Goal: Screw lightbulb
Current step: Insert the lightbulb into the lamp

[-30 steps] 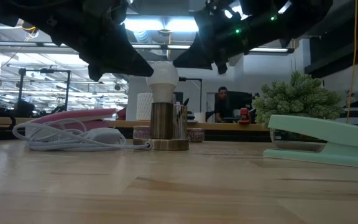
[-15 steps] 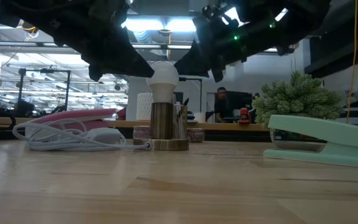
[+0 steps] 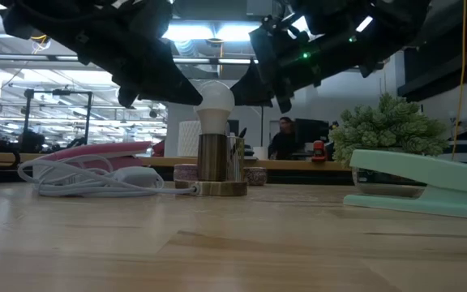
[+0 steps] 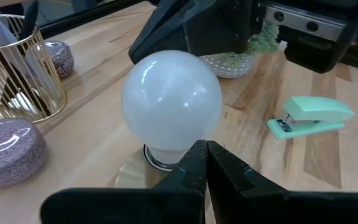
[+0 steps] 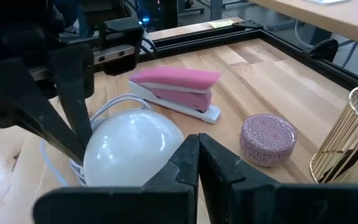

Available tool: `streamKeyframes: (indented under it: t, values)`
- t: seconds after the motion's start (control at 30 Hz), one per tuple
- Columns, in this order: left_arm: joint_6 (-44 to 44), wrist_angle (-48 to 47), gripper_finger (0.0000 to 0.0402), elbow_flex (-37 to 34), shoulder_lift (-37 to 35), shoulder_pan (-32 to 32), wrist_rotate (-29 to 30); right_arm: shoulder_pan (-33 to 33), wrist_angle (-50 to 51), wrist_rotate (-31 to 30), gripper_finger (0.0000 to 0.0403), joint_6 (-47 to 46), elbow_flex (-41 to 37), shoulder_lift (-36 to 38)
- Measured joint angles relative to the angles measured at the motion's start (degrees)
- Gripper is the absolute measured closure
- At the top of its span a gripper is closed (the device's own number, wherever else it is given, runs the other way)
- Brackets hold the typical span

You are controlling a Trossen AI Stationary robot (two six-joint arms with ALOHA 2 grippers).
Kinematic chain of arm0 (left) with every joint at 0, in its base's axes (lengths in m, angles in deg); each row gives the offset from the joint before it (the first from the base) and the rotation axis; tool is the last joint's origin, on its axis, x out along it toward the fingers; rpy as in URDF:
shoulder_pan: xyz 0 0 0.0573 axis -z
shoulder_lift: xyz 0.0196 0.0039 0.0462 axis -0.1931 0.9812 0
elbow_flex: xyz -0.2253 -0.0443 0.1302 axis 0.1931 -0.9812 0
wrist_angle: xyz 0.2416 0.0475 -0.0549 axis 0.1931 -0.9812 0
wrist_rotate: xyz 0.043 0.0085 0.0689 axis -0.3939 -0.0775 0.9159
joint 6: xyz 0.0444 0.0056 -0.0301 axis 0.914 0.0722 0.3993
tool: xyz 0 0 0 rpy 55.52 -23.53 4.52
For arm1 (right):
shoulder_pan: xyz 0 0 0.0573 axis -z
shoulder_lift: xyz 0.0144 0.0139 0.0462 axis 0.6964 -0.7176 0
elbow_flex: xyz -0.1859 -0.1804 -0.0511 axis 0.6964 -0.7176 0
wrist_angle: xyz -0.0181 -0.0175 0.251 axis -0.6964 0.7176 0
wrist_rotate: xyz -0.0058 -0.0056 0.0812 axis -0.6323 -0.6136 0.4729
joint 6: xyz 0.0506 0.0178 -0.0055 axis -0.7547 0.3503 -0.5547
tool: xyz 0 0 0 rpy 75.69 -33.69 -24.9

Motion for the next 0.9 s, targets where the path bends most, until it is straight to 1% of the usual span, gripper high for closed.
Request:
streamKeyframes:
  t: [0.13,0.23,0.5,0.63,0.9]
  values:
    - [0.0,0.0,0.0400,0.0,0.0,-0.2,-0.2,-0.1,0.0,1.6,0.0388,0.0,0.0,0.0]
    - [0.0,-0.1,0.0400,0.0,0.0,-0.2,-0.4,-0.8,0.3,1.4,0.0388,0.0,0.0,0.0]
    - [-0.3,-0.7,0.0400,0.0,0.0,-0.2,-0.5,-3.3,4.5,-0.8,0.0389,-1.2,0.0,0.1]
    - [-2.9,-3.3,0.0400,0.0,0.0,-0.2,-0.1,-4.6,6.5,-2.1,0.0389,-1.4,0.0,0.1]
    - [-4.9,-4.7,0.0400,0.0,0.0,-0.4,1.7,-6.7,8.5,-0.4,0.0389,-2.8,-0.1,0.1]
